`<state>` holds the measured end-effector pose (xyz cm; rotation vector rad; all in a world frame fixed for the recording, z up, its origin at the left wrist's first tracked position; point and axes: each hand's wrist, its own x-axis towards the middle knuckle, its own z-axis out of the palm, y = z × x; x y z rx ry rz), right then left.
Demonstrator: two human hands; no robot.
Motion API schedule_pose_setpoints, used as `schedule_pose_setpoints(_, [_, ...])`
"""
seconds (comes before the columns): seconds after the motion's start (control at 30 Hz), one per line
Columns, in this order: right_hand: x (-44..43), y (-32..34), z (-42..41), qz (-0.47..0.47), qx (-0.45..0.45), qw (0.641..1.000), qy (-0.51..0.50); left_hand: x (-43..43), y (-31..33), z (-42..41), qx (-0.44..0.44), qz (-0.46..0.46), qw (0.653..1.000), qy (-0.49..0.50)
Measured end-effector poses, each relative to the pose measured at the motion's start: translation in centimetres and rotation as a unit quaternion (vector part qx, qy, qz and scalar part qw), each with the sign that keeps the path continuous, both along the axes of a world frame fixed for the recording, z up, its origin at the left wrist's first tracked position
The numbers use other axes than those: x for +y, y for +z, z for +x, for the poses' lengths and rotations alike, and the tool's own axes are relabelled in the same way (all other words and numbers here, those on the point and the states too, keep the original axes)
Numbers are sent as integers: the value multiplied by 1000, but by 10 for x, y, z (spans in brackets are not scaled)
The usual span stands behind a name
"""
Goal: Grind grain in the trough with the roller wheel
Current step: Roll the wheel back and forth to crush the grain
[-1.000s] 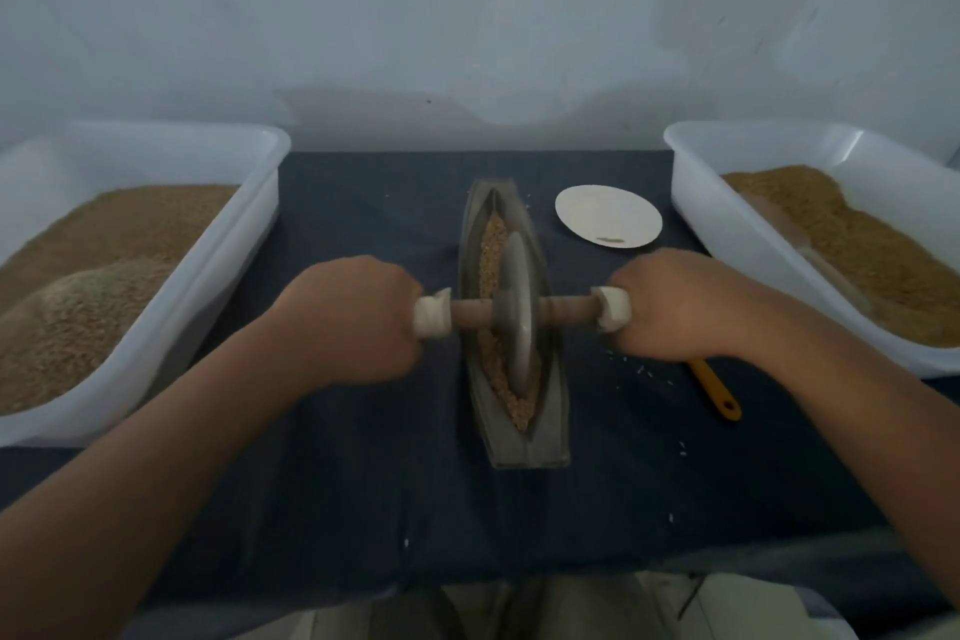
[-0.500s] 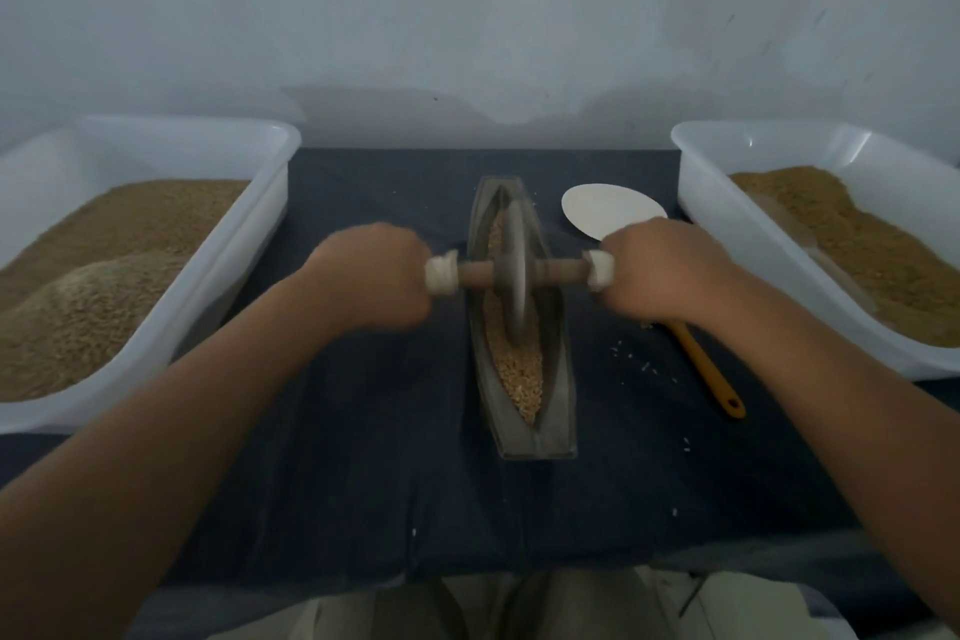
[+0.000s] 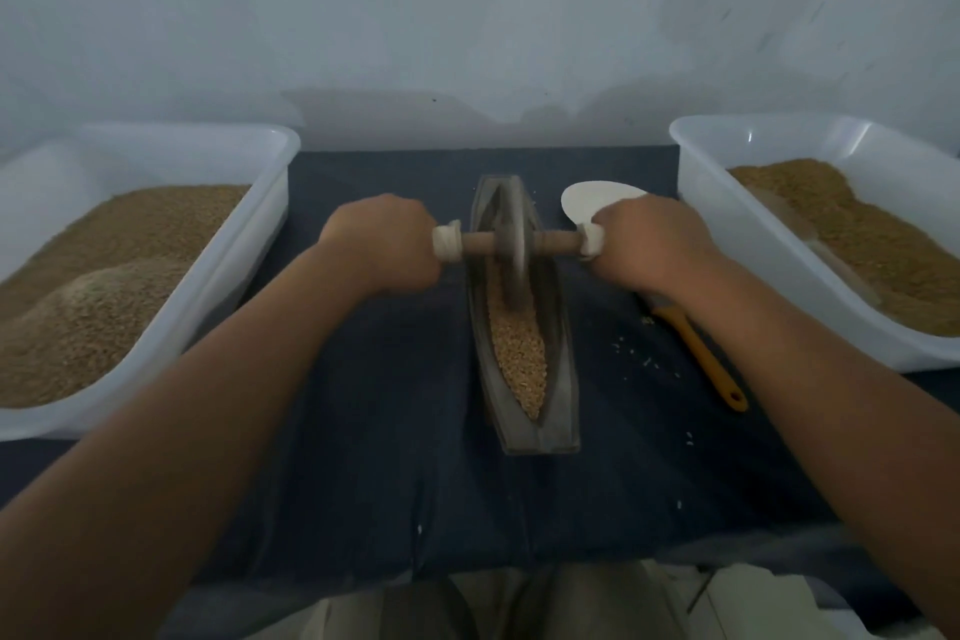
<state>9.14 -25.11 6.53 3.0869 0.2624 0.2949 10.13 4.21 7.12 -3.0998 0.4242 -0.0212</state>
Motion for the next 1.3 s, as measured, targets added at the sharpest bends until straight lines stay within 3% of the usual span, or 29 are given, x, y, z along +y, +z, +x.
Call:
schedule_pose_setpoints(0.17, [-26,-4,-60,-7,118,992,44,23,-16,-65,-1,12,997,-71])
schedule_pose_setpoints(0.27, [-20,-6,-48,-9,78,996,36,19,-15,-50,19,4,999,-49])
schedule_pose_setpoints(0.4, [3,-6,1,-4,-51,999,-3,1,1,13,-4,5,1000,21])
schedule_pose_setpoints(0.53, [9,9,11,-2,-19,1000,0,-2,3,23,22,0,1000,20])
schedule_pose_setpoints(0.7, [-17,5,-50,-45,62,995,58,24,-14,-53,92,-27,995,-39])
schedule_pose_setpoints(0.83, [-18,-1,-45,-34,52,996,56,22,-21,-51,46,-13,998,-36])
schedule_pose_setpoints(1.0, [6,0,13,17,-52,998,-9,-4,-4,24,-64,18,997,34])
schedule_pose_setpoints(1.17, [1,6,1,3,-12,1000,16,4,-10,-2,-24,-10,1000,2])
schedule_pose_setpoints(1.3, [-17,13,-52,-20,112,991,72,29,-21,-68,-10,-26,998,-63])
